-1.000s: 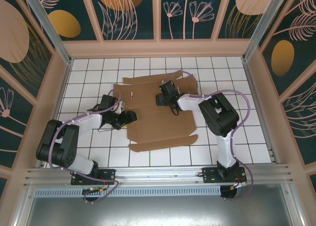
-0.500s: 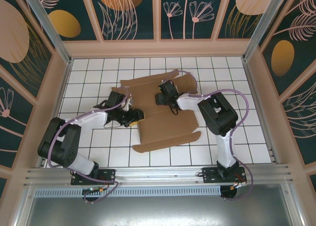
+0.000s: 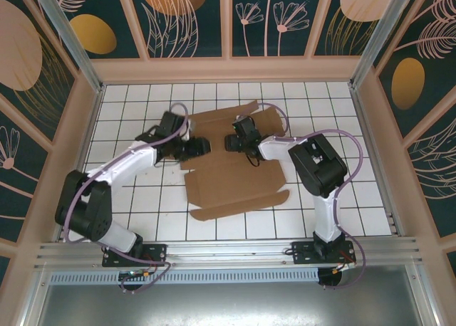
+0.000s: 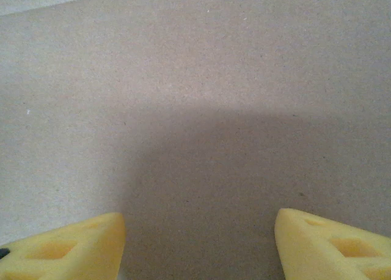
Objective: Fold the paper box
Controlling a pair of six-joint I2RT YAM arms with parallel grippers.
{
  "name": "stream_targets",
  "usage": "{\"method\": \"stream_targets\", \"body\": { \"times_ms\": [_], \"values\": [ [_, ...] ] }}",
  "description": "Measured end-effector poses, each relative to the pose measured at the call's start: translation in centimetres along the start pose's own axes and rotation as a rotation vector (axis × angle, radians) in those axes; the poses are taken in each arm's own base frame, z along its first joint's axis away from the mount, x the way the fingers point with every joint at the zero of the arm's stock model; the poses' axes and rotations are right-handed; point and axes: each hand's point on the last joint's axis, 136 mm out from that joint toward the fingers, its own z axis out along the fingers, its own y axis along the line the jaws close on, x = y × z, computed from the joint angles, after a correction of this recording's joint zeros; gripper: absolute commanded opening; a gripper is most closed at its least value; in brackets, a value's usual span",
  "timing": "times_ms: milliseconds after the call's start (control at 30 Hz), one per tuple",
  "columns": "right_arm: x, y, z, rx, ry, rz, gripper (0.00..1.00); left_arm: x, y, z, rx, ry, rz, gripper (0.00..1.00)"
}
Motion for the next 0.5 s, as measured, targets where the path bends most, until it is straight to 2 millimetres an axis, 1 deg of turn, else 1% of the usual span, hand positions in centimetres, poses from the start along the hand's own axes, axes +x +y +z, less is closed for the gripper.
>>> {"method": "stream_targets", "body": {
  "times_ms": [33,67,133,167,200,233,300,367,433,500],
  "values": [
    [0.2,0.2,-0.2,-0.014,0.009,0.001,0.67,-1.8,-1.5,-1.3,0.021,-0.062,0.038,0.53],
    [0.4,0.4,-0.4,-0.026,0.02,0.004,0.67,-3.1,-2.7,-2.3,0.04,-0.106,0.068,0.51],
    [0.8,0.7,-0.8,-0.046,0.043,0.008,0.67,-4.3,-4.2,-3.1,0.069,-0.152,0.11,0.45],
    [1.0,0.9,-1.0,-0.057,0.056,0.015,0.67,-4.3,-4.5,-2.8,0.078,-0.152,0.119,0.4],
    [1.2,1.0,-1.2,-0.065,0.066,0.019,0.67,-4.0,-4.5,-2.0,0.086,-0.14,0.119,0.36],
    [1.5,1.1,-1.5,-0.073,0.08,0.023,0.67,-3.4,-4.1,-0.9,0.092,-0.119,0.11,0.28],
    [2.1,1.2,-2.2,-0.088,0.105,0.029,0.69,-1.4,-2.6,2.2,0.097,-0.046,0.061,0.17],
    [3.1,1.0,-3.3,-0.097,0.141,0.036,0.71,1.4,0.0,5.8,0.078,0.057,-0.017,0.07],
    [4.2,0.5,-4.6,-0.094,0.171,0.046,0.73,3.6,2.4,8.5,0.046,0.137,-0.083,0.0],
    [5.0,-0.3,-6.0,-0.085,0.186,0.056,0.77,5.2,4.0,10.2,0.023,0.19,-0.127,0.0]
  ]
}}
